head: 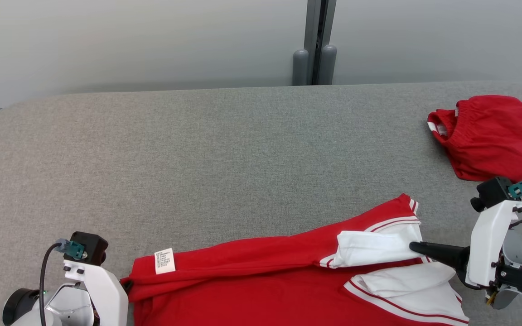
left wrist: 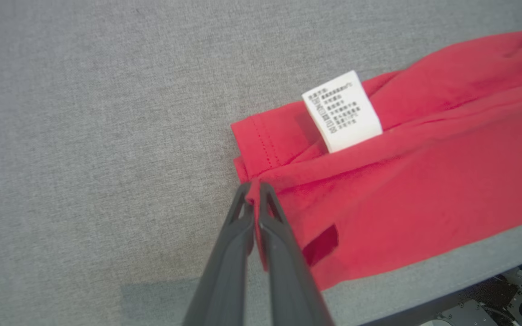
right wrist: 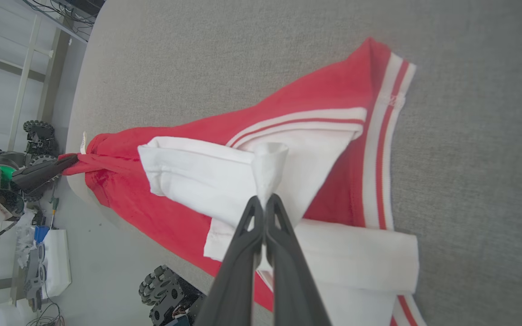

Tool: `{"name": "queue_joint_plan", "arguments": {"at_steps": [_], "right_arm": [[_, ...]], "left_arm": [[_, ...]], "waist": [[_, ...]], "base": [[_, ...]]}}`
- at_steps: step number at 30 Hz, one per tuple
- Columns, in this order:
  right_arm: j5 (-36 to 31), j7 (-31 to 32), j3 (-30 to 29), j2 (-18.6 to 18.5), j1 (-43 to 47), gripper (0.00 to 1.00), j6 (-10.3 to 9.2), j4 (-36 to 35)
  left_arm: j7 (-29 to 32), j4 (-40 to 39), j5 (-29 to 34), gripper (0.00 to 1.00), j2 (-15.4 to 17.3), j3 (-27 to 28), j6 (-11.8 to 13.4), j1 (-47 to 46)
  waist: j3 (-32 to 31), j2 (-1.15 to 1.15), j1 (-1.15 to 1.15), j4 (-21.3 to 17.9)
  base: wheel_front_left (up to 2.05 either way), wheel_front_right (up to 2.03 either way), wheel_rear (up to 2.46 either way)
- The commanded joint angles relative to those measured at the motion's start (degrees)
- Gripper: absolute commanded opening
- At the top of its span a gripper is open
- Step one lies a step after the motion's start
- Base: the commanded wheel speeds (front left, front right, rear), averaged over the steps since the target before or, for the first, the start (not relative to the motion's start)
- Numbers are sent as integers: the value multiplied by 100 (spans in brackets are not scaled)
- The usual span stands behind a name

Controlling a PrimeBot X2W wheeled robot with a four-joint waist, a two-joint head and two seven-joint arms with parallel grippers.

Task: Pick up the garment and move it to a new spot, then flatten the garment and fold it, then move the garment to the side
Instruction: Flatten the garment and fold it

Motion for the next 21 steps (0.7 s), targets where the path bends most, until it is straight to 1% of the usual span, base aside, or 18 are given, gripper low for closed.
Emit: {"name": "queue_joint_plan", "arguments": {"at_steps": [1,5,10,14,15,16,17,18,19,21], "right_arm": [[51,36,-32,-51,83,0,4,-44],[56,146,-65,-97,213,0,4,-153],[43,279,-87,-92,314,0,4,-127],[7,334,-123,-45,345,0,4,-90],[-7,341,-140,-34,351,1,4,-79],[-14,352,-153,-21,364,20,4,-67],[-24,367,-165,-8,379,33,4,-59],[-37,382,-182,5,391,48,4,-53],[-46,391,-202,14,400,100,4,-49],[-50,382,-254,28,436,100,4,-43]], "left_arm": [[26,0,-31,0,41,4,13,28],[74,-31,-46,0,50,-30,38,88],[71,-29,-36,0,5,-59,40,69],[40,25,-22,18,-38,-69,8,3],[40,41,-15,26,-49,-72,4,-18],[36,57,-13,39,-59,-75,-5,-38],[32,68,-14,85,-68,-78,-16,-52],[47,87,-23,100,-74,-87,-27,-59],[65,104,-35,100,-77,-96,-40,-66],[77,128,-52,100,-78,-103,-40,-71]], "waist": [[-8,0,0,-5],[-23,0,0,-22],[-11,0,0,-29],[26,0,0,-24],[36,0,0,-21],[43,0,0,-17],[48,0,0,-14],[49,0,0,-11],[47,0,0,-9],[34,0,0,-4]], "base": [[0,0,0],[0,0,0],[0,0,0],[0,0,0],[0,0,0],[0,0,0],[0,0,0],[0,0,0],[0,0,0],[0,0,0]]}}
